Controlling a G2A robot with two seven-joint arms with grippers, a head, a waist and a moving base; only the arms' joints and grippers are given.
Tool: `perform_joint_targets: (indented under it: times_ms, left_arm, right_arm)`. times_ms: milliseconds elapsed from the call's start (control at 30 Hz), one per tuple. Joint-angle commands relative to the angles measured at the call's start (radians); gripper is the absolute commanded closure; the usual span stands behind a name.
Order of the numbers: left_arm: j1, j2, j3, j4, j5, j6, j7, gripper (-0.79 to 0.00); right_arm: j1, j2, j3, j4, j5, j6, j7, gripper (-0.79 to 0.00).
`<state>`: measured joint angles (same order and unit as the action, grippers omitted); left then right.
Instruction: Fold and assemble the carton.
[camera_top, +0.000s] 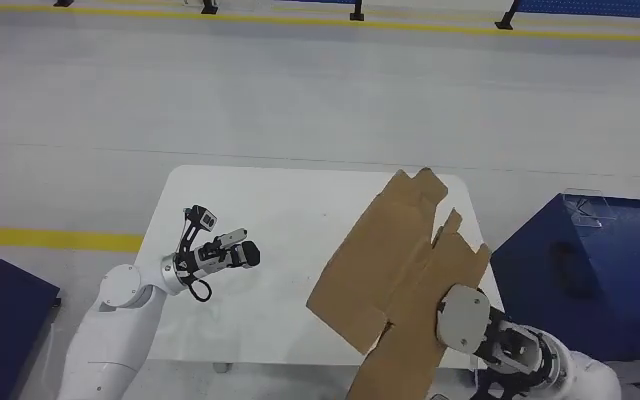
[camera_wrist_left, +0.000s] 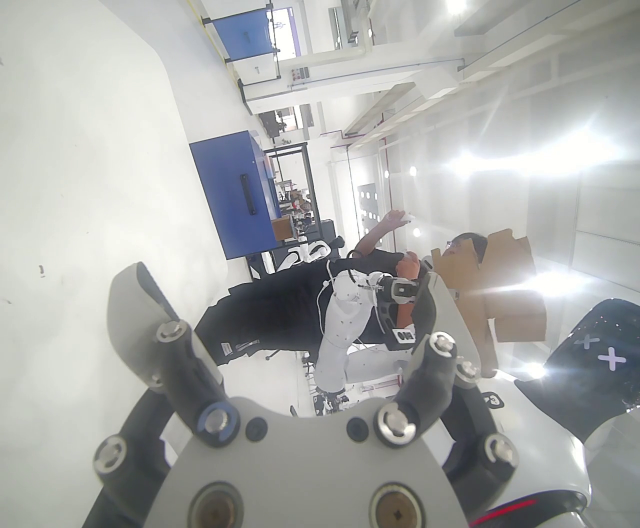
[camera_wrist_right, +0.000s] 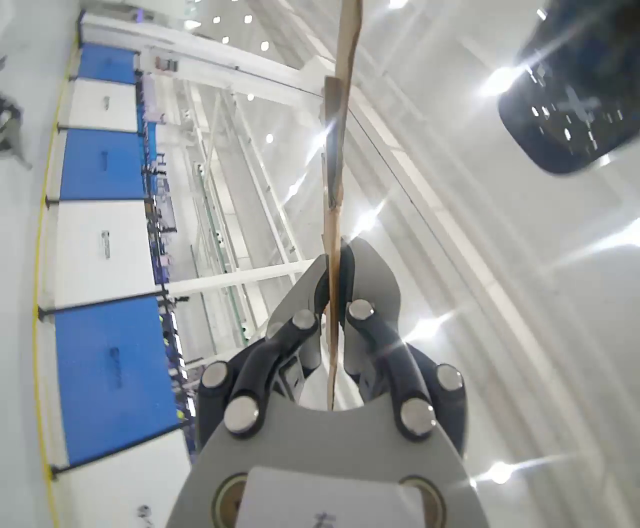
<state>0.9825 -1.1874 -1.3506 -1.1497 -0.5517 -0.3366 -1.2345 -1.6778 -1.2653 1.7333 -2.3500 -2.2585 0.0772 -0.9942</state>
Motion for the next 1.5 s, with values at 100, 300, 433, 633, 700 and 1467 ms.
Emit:
perform_joint_targets:
  times_ms: [100, 300, 433, 633, 700, 1467]
  left_arm:
    - [0.0, 0.0, 0.0, 0.0, 0.0, 0.0, 0.0, -0.785]
    - [0.0, 0.0, 0.0, 0.0, 0.0, 0.0, 0.0, -0.785]
    - [0.0, 0.0, 0.0, 0.0, 0.0, 0.0, 0.0, -0.785]
    - [0.0, 0.0, 0.0, 0.0, 0.0, 0.0, 0.0, -0.785]
    - [0.0, 0.0, 0.0, 0.0, 0.0, 0.0, 0.0, -0.785]
    - [0.0, 0.0, 0.0, 0.0, 0.0, 0.0, 0.0, -0.785]
  right_arm:
    - [0.032, 0.009, 0.02, 0.0, 0.497, -0.379, 0.032, 0.0]
    - [0.017, 0.02, 0.0, 0.001, 0.972, -0.726, 0.315, 0.0]
    - [-0.003, 0.035, -0.069, 0.046, 1.211, -0.907, 0.613, 0.0]
    - [0.001, 0.06, -0.227, 0.133, 1.598, -0.978, 0.986, 0.0]
    - [0.011, 0.068, -0.27, 0.156, 1.712, -0.958, 1.097, 0.0]
    - [0.074, 0.1, -0.318, 0.219, 2.117, -0.858, 1.396, 0.0]
